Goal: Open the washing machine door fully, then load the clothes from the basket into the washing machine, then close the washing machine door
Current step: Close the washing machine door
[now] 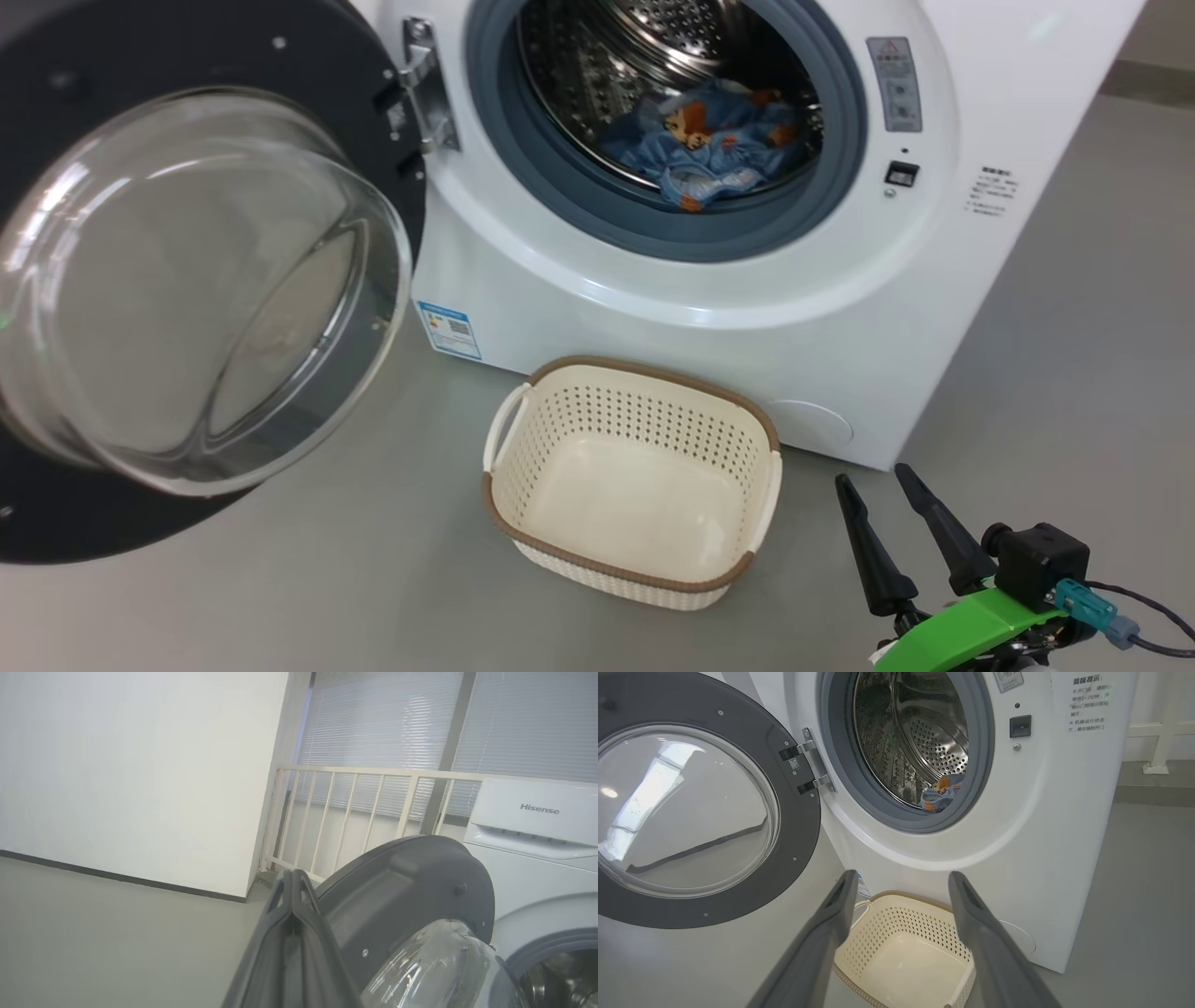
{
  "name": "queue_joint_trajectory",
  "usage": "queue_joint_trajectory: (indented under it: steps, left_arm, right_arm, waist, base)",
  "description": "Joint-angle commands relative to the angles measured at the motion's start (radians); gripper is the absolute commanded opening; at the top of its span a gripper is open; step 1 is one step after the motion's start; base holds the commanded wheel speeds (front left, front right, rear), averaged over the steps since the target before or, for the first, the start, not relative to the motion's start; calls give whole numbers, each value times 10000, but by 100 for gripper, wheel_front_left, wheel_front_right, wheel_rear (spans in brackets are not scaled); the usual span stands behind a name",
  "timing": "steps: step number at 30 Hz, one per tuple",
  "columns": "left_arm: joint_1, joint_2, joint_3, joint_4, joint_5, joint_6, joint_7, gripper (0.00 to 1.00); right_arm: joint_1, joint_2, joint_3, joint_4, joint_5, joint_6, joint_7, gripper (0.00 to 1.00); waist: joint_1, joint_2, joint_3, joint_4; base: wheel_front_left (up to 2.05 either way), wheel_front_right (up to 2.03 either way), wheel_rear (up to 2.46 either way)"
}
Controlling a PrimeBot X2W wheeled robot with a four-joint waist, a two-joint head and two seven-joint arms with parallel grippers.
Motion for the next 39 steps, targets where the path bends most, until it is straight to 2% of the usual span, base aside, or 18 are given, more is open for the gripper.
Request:
queue_joint_trajectory:
  steps: [1,8,10,14,18,23,27,31,39]
  left_arm:
    - [-660,732,359,177,-444,-25,-57,0]
    - [-2231,2373,-60,2935,-3341,-26,345,0]
    - [-2689,2738,-171,3488,-4346,-26,847,0]
    - [-3186,3479,-642,4136,-5671,-26,1975,0]
    - [-3539,3868,-935,4478,-7088,-26,3500,0]
    - [-3730,4359,-1298,5017,-7900,-26,5058,0]
    - [-3889,4574,-1474,5436,-8384,-26,6085,0]
    - [-3936,4497,-1752,5588,-8822,-26,7131,0]
    - [-3905,4345,-1901,5592,-9218,-26,7913,0]
  right_arm:
    - [-186,-43,213,-274,-138,16,-119,100]
    - [-368,-204,263,-308,-147,16,-119,100]
    - [-400,-220,254,-325,-164,16,-119,100]
    - [-497,-251,308,-301,-214,16,-119,100]
    - [-583,-297,394,-295,-243,16,-119,100]
    - [-681,-357,492,-281,-267,16,-119,100]
    - [-760,-450,564,-293,-269,16,-119,100]
    - [-887,-560,610,-317,-267,16,-119,100]
    - [-1024,-640,690,-297,-272,16,-119,100]
  waist:
    - [0,-1,232,-227]
    - [0,-1,580,-456]
    - [0,-1,698,-463]
    - [0,-1,891,-437]
    - [0,-1,1071,-362]
    - [0,-1,1241,-276]
    - [0,-1,1347,-228]
    - [0,-1,1485,-216]
    - [0,-1,1569,-232]
  base:
    - [0,0,0]
    - [0,0,0]
    - [0,0,0]
    - [0,0,0]
    - [0,0,0]
    - [0,0,0]
    - [0,0,0]
    - [0,0,0]
    - [0,0,0]
